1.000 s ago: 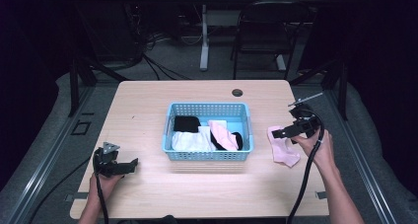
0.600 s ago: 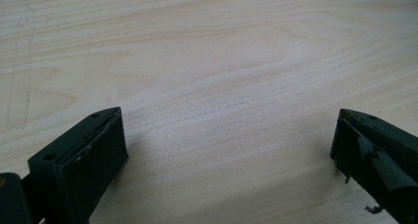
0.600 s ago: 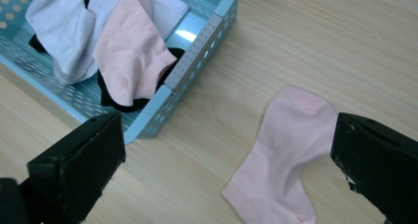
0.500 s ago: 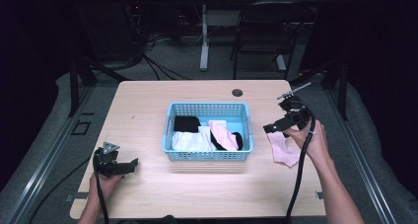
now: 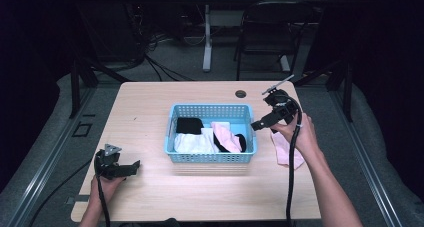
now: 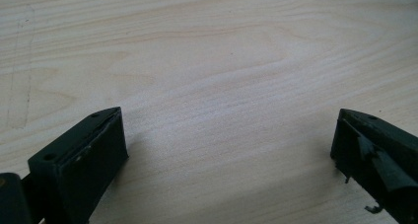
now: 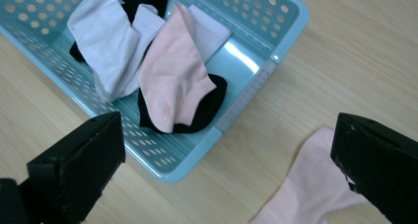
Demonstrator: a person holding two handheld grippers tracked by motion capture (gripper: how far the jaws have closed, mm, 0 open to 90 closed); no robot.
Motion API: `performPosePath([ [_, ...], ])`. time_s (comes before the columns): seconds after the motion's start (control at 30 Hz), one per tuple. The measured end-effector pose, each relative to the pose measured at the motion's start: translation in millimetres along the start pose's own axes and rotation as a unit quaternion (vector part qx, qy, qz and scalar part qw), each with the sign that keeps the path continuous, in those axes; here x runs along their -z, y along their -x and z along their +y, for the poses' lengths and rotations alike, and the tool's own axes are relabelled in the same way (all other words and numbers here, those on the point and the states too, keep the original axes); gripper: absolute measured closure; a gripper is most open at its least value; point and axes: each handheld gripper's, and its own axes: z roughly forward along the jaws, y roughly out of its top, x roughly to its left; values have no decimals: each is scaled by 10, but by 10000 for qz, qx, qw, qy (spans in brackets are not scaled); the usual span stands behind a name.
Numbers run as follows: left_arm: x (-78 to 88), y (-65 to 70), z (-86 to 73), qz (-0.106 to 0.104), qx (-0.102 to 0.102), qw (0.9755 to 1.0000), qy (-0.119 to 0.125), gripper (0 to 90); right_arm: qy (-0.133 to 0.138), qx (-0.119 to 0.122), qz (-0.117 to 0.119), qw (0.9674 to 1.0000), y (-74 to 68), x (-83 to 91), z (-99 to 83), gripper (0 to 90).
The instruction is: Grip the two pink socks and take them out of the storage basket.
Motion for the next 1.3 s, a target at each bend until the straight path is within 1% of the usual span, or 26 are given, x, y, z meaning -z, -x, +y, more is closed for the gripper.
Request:
performPosePath([
  [0.1,0,0,0,-1,-1,10000,-2,5,-29,87,27,10000,-63,-36,65,0],
  [0.13,0,0,0,0,2,10000,1,6,-88,141,30,9999,-80,-49,85,0],
  [0.17,0,0,0,0,2,10000,1,5,-88,141,30,9999,-80,-49,85,0],
  [0.2,0,0,0,0,2,10000,1,5,-94,163,90,9998,-119,-82,124,0],
  [0.27,0,0,0,0,1,10000,1,5,-126,209,138,9996,-151,-113,161,0],
  [0.3,0,0,0,0,1,10000,0,6,-105,216,123,9996,-172,-136,177,0],
  [0.33,0,0,0,-2,2,10000,0,5,-158,255,153,9994,-189,-152,198,0],
  [0.4,0,0,0,-1,2,10000,1,5,-147,270,179,9994,-230,-194,230,0],
  [0.43,0,0,0,0,1,10000,1,5,-199,321,186,9991,-242,-209,250,0],
  [0.53,0,0,0,-2,3,10000,1,6,-203,329,210,9990,-274,-250,280,0],
  [0.6,-2,0,-1,-1,2,10000,11,5,-279,375,271,9985,-313,-313,326,0],
  [0.73,-2,-1,0,-6,0,10000,10,5,-377,434,304,9979,-345,-377,360,0],
  [0.77,-2,-1,0,-6,-1,10000,10,5,-389,425,338,9978,-372,-436,375,0],
  [0.8,-2,-1,0,-6,-1,10000,10,5,-389,425,338,9978,-372,-436,375,0],
  [0.83,-1,-3,0,-8,-14,10000,0,5,-406,417,400,9975,-398,-505,386,0],
  [0.87,-1,-3,0,-8,-14,10000,0,5,-406,417,400,9975,-398,-505,386,0],
  [0.9,-1,-3,0,-8,-15,10000,-1,5,-485,459,423,9969,-414,-569,398,0],
  [0.97,-1,-3,0,-9,-16,10000,0,5,-525,427,453,9967,-434,-647,399,0],
  [1.0,-1,-4,0,-8,-17,10000,3,5,-525,427,453,9967,-434,-647,399,0],
  [1.03,-1,-4,0,-8,-18,10000,2,5,-577,408,447,9965,-446,-721,405,0],
  [1.07,-1,-4,0,-8,-18,10000,2,5,-616,406,451,9963,-448,-745,408,0],
  [1.1,-1,-3,0,-10,-16,10000,-1,5,-598,383,483,9963,-452,-790,407,0],
  [1.2,-1,-4,0,-9,-17,10000,3,5,-767,401,493,9950,-457,-898,421,0],
  [1.23,-1,-5,1,-13,-21,10000,1,5,-737,346,516,9953,-464,-936,418,1],
  [1.27,-1,-5,1,-13,-21,10000,1,5,-737,346,516,9953,-464,-936,418,1],
  [1.3,0,-6,2,-18,-24,10000,-10,5,-810,339,521,9948,-470,-999,424,9],
])
